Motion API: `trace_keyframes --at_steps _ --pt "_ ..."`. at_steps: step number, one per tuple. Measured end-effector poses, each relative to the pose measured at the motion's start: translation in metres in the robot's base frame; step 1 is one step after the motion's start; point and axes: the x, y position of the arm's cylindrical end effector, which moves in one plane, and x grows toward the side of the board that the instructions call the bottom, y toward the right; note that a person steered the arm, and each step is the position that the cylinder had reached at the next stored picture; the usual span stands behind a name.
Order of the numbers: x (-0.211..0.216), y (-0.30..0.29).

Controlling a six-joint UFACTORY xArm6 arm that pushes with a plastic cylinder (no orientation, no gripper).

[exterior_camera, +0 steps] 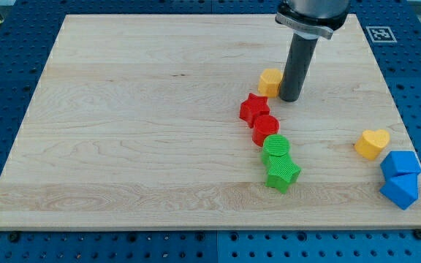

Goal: Slide the yellow hexagon diagonally to the red star

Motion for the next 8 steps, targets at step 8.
trace_keyframes --at_steps 8 --pt "-0.033 -0.101"
